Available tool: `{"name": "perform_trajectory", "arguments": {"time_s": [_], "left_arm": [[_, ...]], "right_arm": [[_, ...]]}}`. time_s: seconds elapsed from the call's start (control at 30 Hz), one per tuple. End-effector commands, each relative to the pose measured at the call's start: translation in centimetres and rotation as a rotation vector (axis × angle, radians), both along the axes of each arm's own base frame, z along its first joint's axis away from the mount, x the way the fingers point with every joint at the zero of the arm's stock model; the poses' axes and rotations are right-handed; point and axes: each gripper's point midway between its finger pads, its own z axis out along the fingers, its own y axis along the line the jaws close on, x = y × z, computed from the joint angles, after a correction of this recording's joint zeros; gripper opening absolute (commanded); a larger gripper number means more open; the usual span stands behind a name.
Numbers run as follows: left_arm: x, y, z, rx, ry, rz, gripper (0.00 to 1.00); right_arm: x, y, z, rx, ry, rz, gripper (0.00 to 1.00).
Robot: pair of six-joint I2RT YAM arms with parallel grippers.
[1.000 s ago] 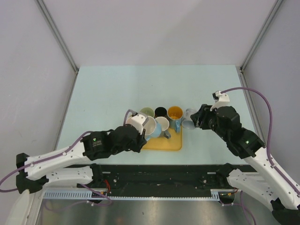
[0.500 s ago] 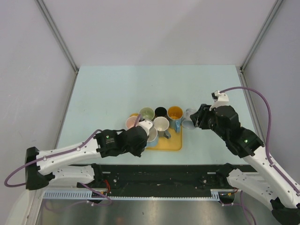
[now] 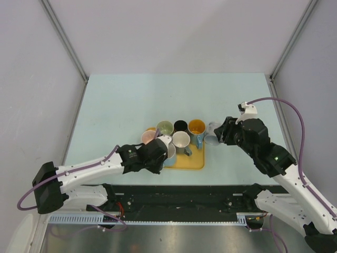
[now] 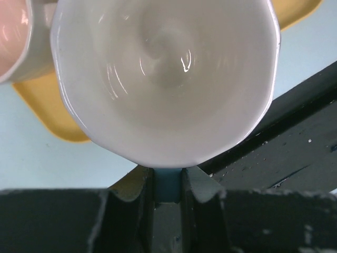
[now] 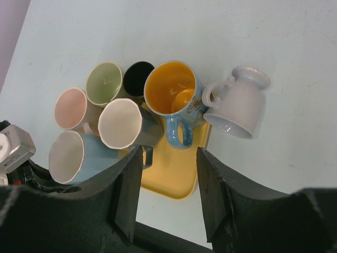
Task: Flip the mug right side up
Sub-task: Place the cup on the tray.
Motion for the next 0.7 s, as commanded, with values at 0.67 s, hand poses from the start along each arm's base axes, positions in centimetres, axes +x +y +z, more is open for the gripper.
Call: {"name": "perform_trajectory", "arguments": {"time_s": [0.67], "left_arm": [[2.1,-1.5,-0.5,-0.055,-0.065,-0.031,0.17]], "right_arm": [[0.9,-0.8,-1.0,-0.014,0.005,-0.017,0.50]]}}
